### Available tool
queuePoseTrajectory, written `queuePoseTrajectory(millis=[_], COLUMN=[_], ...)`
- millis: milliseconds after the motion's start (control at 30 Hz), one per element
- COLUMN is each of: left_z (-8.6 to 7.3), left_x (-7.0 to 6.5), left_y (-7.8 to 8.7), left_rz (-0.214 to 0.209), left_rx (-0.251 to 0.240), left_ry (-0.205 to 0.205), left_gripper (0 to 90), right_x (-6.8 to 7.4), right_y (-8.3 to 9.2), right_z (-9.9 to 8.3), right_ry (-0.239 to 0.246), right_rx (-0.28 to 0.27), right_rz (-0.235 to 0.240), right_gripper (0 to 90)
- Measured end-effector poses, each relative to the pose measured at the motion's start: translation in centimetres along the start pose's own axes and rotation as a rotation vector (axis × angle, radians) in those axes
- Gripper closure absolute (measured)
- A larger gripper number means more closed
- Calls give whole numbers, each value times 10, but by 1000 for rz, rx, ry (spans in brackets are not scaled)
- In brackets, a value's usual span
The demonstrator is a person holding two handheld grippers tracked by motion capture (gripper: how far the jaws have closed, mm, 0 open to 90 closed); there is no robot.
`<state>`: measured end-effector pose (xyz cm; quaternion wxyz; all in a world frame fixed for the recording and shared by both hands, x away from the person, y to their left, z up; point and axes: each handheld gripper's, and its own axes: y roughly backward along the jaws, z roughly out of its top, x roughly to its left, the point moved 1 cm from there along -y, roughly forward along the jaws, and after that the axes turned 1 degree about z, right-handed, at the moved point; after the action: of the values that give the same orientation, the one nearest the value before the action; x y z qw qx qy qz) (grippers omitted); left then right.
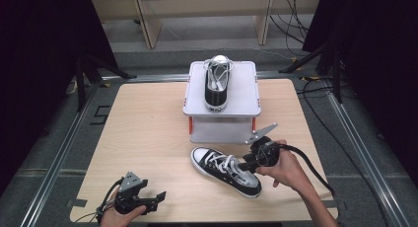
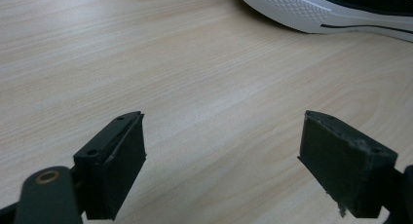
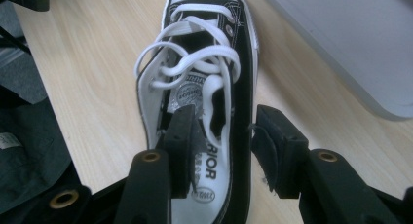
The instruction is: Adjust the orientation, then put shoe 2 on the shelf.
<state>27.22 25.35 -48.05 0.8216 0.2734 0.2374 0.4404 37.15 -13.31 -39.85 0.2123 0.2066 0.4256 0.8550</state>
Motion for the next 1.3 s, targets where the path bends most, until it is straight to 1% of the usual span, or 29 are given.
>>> queuePoseTrajectory(millis=[33, 67, 100, 133, 167, 233, 300, 333, 367, 467, 533, 567, 600, 633, 800, 833, 900, 933, 967, 1000, 1033, 1067, 1100, 1133, 1167, 1200, 1233, 1267, 1300], left_z=[1, 2, 1, 1, 1, 0, 0, 0, -1, -2, -2, -2, -2, -2, -2, -2, -3, -3, -3, -3, -3, -3, -3, -3, -3, -3, -3, -3, -3], left_x=[-1, -1, -1, -1, -1, -1, 0, 0, 0, 1, 3, 3, 3, 4, 4, 4, 4, 4, 4, 4, 4, 4, 4, 4, 4, 4, 5, 5, 5], left_y=[-1, -2, -3, -3, -2, -2, -2, -2, -2, -2, -1, -1, -1, -1, -1, -1, -1, -1, -1, -1, -1, -1, 0, 0, 0, 0, 1, 1, 1], left_rz=[1, 3, 1, 1, 0, 2, 0, 0, -1, 0, 10, 10, 8, 9, 10, 9, 7, 6, 5, 4, 4, 4, 6, 3, 5, 5, 11, 10, 10], left_rx=[4, 14, 13, 13, 14, 9, 10, 10, 10, 10, 21, 21, 18, 16, 15, 16, 12, 14, 14, 13, 13, 13, 11, 9, 11, 11, 19, 18, 17], left_ry=[-3, -13, -12, -12, -15, -3, -6, -6, 0, 7, -2, -2, 0, 2, 11, 10, 12, 11, 11, 10, 10, 10, 11, 14, 12, 12, 5, 5, 6], left_gripper=[162, 162, 162, 162, 162, 162, 162, 162, 162, 162, 162, 162, 162, 162, 162, 162, 162, 162, 162, 162, 162, 162, 162, 162, 162, 162, 163, 162, 162], right_x=[-3, -4, -4, -4, -6, -9, -11, -11, -12, -13, -14, -14, -14, -14, -15, -15, -16, -15, -15, -15, -17, -16, -16, -17, -16, -16, -16, -15, -15], right_y=[-6, -8, -9, -9, -12, -15, -18, -18, -22, -26, -29, -29, -33, -35, -43, -48, -53, -55, -57, -59, -60, -60, -60, -59, -59, -59, -60, -60, -60], right_z=[7, 10, 12, 12, 17, 21, 23, 23, 24, 27, 29, 29, 30, 31, 34, 36, 39, 40, 41, 42, 43, 43, 43, 45, 46, 46, 49, 50, 51], right_ry=[17, 16, -5, -5, 9, 24, 30, 30, 46, 53, 52, 52, 38, 35, 52, 55, 73, 71, 84, 88, 120, 102, 102, 101, 94, 94, 122, 113, 118], right_rx=[42, 49, 58, 58, 81, 102, 123, 123, 147, 175, 194, 194, 218, 225, 254, 273, 292, 302, 314, 329, 336, 352, 352, 377, 389, 389, 398, 414, 420], right_rz=[19, 21, 22, 22, 20, 21, 22, 22, 30, 32, 39, 39, 33, 38, 36, 38, 41, 40, 48, 38, 43, 37, 37, 29, 33, 33, 34, 29, 26], right_gripper=[601, 601, 603, 603, 603, 603, 602, 602, 603, 605, 608, 608, 611, 611, 611, 619, 641, 661, 680, 698, 723, 737, 737, 772, 784, 784, 807, 814, 818])
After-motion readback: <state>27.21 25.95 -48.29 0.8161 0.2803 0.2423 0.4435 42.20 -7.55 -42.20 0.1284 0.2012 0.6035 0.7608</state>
